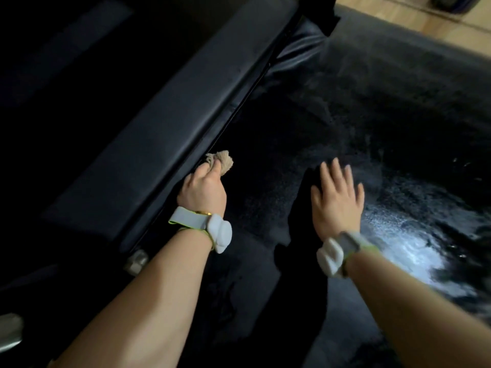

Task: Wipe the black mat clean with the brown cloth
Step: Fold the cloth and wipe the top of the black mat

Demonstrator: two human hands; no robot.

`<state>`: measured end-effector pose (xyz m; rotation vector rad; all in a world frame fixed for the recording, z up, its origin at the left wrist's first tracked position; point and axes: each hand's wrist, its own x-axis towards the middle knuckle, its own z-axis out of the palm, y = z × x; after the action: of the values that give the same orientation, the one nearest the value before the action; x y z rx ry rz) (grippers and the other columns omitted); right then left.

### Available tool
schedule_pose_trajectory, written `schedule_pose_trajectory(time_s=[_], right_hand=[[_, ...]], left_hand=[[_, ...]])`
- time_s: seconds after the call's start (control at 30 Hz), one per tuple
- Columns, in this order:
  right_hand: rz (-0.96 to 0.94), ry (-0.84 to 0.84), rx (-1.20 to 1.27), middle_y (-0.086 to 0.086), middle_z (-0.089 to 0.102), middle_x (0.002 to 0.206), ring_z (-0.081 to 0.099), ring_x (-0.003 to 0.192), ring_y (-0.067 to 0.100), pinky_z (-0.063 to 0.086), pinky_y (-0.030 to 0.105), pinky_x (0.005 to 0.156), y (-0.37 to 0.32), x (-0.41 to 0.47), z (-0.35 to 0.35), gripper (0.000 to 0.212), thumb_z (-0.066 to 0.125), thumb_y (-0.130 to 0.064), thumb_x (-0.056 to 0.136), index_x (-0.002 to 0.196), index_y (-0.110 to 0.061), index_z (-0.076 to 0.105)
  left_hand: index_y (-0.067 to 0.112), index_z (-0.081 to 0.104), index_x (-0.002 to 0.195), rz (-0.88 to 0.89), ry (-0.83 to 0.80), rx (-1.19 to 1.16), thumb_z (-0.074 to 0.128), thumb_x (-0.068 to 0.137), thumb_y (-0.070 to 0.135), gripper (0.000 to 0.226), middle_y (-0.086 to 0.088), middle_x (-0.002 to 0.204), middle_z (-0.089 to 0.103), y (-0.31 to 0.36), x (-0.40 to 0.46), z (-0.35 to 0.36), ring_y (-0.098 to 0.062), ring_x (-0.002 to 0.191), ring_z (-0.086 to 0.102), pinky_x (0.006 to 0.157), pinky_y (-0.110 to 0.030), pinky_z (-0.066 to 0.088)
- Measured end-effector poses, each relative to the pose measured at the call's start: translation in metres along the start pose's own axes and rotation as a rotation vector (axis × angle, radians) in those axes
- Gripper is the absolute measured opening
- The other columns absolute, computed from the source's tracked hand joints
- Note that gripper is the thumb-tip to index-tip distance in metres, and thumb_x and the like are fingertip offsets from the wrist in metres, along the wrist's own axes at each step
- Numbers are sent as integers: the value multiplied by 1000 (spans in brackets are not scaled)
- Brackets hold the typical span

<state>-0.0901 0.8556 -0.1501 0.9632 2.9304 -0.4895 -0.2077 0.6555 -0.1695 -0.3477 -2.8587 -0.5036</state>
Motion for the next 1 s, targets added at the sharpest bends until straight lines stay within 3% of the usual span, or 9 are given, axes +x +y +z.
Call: schedule_pose_trajectory(time_s=[0.13, 0.27, 0.4, 0.5, 0.6, 0.7, 0.83, 0.93, 1.0], right_hand=[[10, -135, -132, -11, -7, 160, -11, 147, 15, -4, 44, 117, 5, -61, 16, 55, 20, -46, 101, 152, -36, 1], [18, -108, -153, -13, -12, 159, -13, 147, 14, -4, 44, 119, 8, -63, 26, 54, 11, -48, 100, 151, -38, -5], [4, -86, -158, -12, -7, 160, -9, 147, 14, -2, 45, 119, 7, -64, 28, 54, 12, -46, 100, 151, -37, -2], [5, -97, -158, -13, -10, 159, -11, 147, 13, -3, 45, 119, 8, -65, 28, 54, 12, -45, 100, 151, -38, -3], [12, -94, -152, -13, -8, 160, -10, 147, 13, -2, 45, 119, 10, -65, 25, 55, 11, -47, 99, 152, -38, -2], [12, -84, -150, -13, -7, 160, -10, 147, 13, -2, 45, 119, 9, -66, 26, 54, 12, -47, 100, 152, -38, 0], [9, -52, -122, -12, -1, 160, -5, 148, 14, 0, 46, 119, 9, -65, 28, 54, 15, -47, 100, 152, -37, 6], [7, -58, -130, -12, -2, 160, -6, 148, 14, -1, 45, 119, 10, -64, 30, 53, 13, -47, 100, 152, -37, 5], [6, -30, -126, -11, 1, 160, -3, 148, 14, 0, 45, 118, 11, -64, 32, 54, 9, -47, 99, 152, -37, 7]], left_hand=[[17, 71, 109, 39, 16, 40, 69, 78, 6, 34, -4, 100, 71, -4, -1, -4, -35, 70, 63, 51, -32, 47], [26, 63, 121, -86, -82, -27, 54, 90, 18, 33, -1, 113, 67, 13, -4, -14, -33, 89, 63, 61, -35, 45], [27, 66, 108, 385, -69, -112, 57, 88, 18, 23, -1, 91, 67, 63, -85, -7, -28, 59, 58, 44, -31, 45], [29, 69, 106, 500, 12, -77, 63, 87, 23, 22, 1, 110, 67, 69, -115, 4, -23, 65, 56, 51, -30, 46], [30, 68, 109, 542, 116, 102, 58, 88, 30, 23, 2, 126, 61, 68, -106, 0, -26, 89, 54, 74, -39, 41], [24, 67, 111, 490, 94, 119, 45, 88, 43, 38, 3, 126, 59, 74, -108, -7, -25, 107, 47, 90, -41, 36], [20, 66, 109, 354, -7, -71, 47, 85, 40, 36, 1, 95, 66, 70, -99, -13, -24, 86, 58, 69, -36, 50], [25, 70, 97, 152, -14, -193, 52, 86, 44, 28, 4, 91, 67, 77, -92, -19, -26, 84, 58, 72, -37, 46], [27, 69, 101, 43, -20, -176, 66, 79, 39, 25, 2, 97, 63, 82, -90, -18, -26, 88, 55, 75, -38, 45]])
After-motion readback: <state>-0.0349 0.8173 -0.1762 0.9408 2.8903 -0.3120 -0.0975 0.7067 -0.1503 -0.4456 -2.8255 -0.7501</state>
